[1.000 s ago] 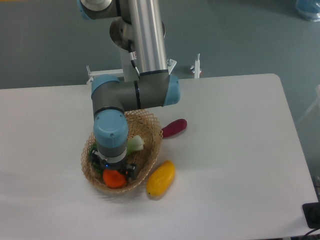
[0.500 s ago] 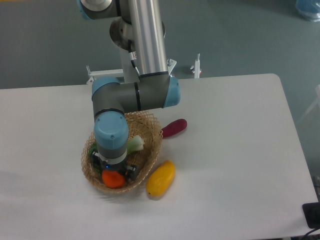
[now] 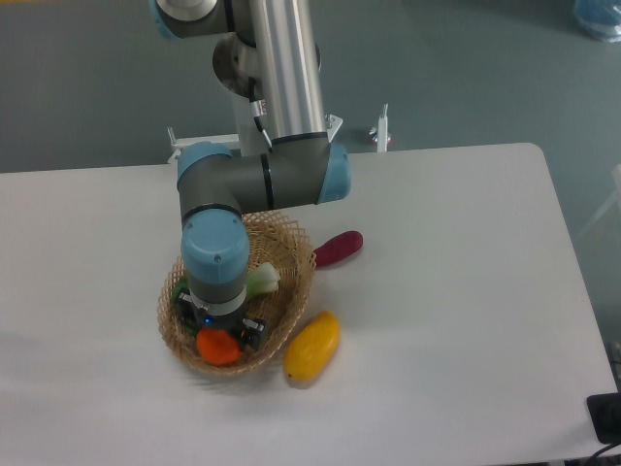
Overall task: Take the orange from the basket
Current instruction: 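Close the gripper around the orange inside the basket, then lift the orange out of the basket and carry it beside the mango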
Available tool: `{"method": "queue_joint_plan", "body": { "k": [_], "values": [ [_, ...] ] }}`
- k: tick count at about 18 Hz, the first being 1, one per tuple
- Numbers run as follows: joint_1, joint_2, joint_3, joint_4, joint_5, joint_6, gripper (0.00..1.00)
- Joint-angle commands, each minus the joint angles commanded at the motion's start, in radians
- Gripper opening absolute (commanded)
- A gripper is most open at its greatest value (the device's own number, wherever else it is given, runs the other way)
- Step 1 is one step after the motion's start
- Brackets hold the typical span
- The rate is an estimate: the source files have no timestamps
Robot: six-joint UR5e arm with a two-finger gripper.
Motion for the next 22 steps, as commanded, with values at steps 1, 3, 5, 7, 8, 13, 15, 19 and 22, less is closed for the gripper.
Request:
{"method": "queue_joint_plan", "body": {
  "k": [1, 3, 5, 7, 8, 13, 15, 19, 22],
  "values": [
    [0.003, 0.012, 0.005, -0.003, 0.0, 0.005, 0.64],
    [0.034, 0.052, 0.014, -0.006, 0.003, 0.061, 0.64],
    [0.064, 0.09, 0.02, -0.012, 0.066, 0.132, 0.64],
    [0.093, 0.104, 0.032, -0.014, 0.072, 0.179, 0.64],
    [0.113, 0.108, 0.037, -0.014, 0.071, 0.201, 0.64],
    [0.227, 0.131, 0.086, -0.066, 0.066, 0.415, 0.64],
    [0.27, 0.135, 0.129, -0.11, 0.066, 0.481, 0.64],
    [0.325, 0.131, 0.178, -0.13, 0.037, 0.592, 0.64],
    [0.359, 0.124, 0.198, -0.133, 0.032, 0.655, 0.64]
  ]
}}
